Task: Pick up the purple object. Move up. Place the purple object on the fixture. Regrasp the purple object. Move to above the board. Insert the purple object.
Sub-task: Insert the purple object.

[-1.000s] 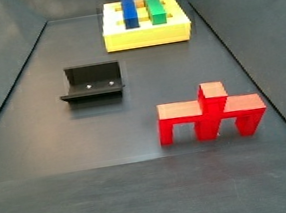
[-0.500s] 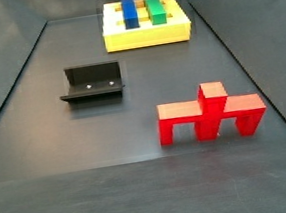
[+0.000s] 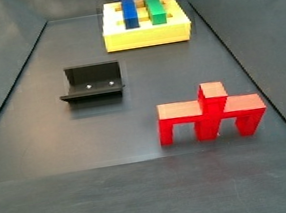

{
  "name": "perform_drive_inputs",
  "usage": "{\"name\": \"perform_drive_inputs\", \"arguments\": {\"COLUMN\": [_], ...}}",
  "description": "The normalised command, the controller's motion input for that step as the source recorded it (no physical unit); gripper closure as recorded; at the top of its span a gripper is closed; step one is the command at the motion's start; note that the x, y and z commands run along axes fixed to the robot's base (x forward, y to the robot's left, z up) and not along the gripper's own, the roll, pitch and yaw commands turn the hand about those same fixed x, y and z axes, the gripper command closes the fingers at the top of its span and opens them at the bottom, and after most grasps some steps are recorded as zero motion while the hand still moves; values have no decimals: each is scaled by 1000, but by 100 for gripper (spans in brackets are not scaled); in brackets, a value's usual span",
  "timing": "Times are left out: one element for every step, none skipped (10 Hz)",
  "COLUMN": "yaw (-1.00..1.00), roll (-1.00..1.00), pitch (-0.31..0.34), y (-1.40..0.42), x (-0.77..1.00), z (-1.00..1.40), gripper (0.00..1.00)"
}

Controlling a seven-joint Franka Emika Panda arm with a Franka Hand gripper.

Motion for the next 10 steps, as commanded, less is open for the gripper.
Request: {"name": "perform_drive_inputs", "arguments": {"yaw": [0,23,0,40,23,40,34,31,29,31], "roll": [30,50,54,51,50,141,114,90,113,136], "pitch": [-14,-11,0,0,4,10,0,0,0,0], "y": [0,-11,0,-109,-74,-77,0,-9,0,0], "x": [0,26,180,183,157,60,0,6,0,-51], "z": [-206,-243,-286,-160,-43,94,0,0,80,131], "gripper": [100,100,100,100,100,100,100,100,100,100]}}
